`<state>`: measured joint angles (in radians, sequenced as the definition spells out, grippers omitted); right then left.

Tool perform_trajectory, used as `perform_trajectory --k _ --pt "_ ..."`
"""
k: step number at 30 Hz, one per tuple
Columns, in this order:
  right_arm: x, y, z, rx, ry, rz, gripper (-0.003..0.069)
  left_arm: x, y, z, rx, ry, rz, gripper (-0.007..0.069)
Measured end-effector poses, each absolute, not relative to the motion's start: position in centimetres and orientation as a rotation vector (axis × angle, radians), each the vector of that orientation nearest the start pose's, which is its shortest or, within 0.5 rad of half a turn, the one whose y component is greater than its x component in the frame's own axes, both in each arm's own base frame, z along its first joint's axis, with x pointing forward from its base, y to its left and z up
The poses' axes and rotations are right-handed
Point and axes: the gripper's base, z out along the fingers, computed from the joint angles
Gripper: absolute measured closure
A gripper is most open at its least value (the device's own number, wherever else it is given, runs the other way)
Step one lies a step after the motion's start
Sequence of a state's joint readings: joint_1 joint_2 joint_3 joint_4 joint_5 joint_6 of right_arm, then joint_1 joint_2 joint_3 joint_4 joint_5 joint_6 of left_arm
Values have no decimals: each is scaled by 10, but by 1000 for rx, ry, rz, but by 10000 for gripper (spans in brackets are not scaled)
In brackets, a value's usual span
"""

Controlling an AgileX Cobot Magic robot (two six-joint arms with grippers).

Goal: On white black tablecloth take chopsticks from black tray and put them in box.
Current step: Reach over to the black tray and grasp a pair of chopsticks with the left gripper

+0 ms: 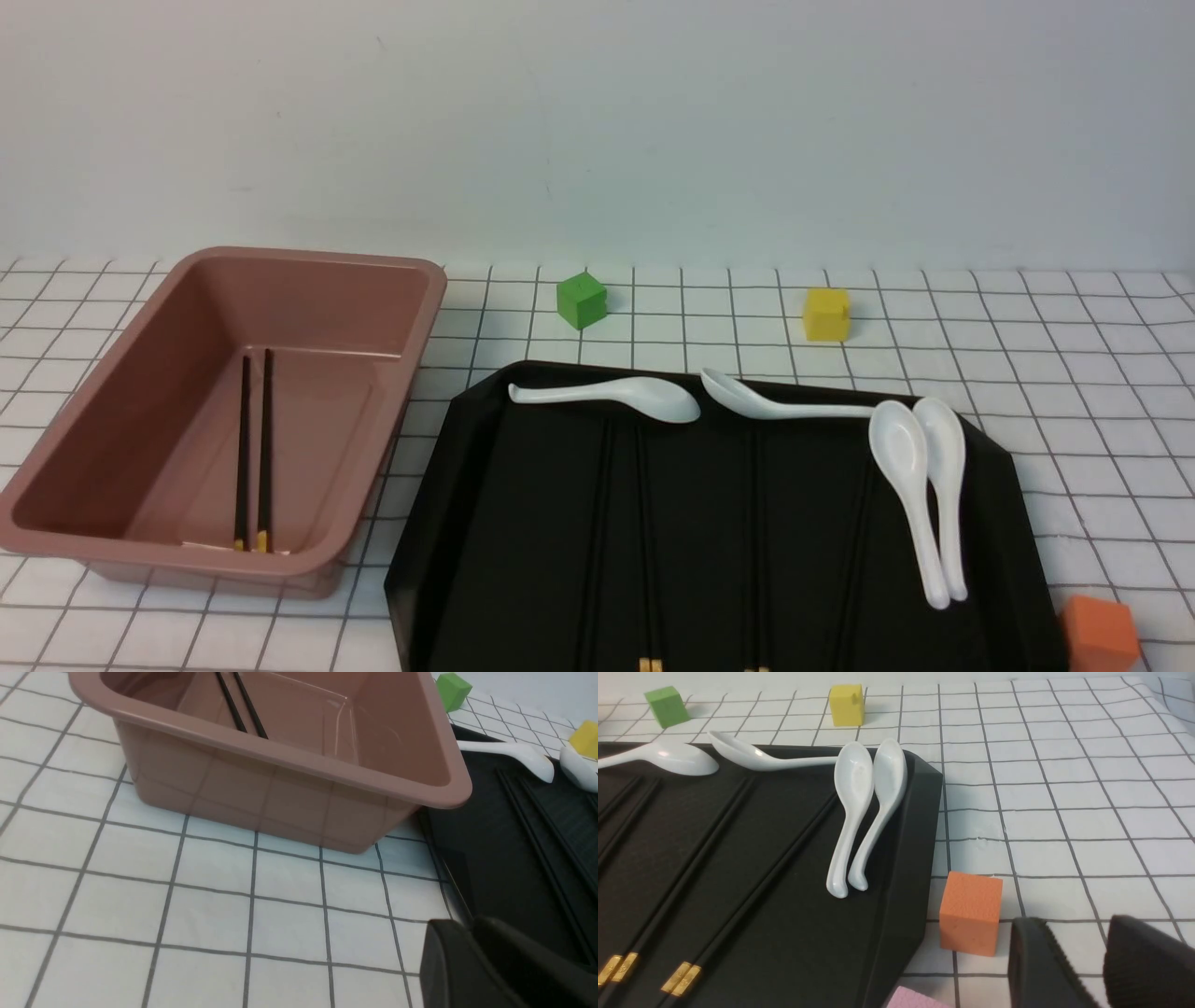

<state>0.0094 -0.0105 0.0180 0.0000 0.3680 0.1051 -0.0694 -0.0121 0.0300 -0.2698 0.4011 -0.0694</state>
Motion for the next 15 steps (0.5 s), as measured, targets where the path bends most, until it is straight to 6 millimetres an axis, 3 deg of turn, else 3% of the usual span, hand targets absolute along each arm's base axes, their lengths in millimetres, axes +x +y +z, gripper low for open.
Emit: perform_trajectory --k 5,11,15 --pt "53 0 175 89 1858 79 419 51 -16 170 -278 1886 -493 543" --pt "53 0 175 89 1858 79 419 48 -32 179 -923 1727 -1242 532" --pt "53 0 175 89 1858 79 419 48 -35 185 -1100 1619 -1463 531"
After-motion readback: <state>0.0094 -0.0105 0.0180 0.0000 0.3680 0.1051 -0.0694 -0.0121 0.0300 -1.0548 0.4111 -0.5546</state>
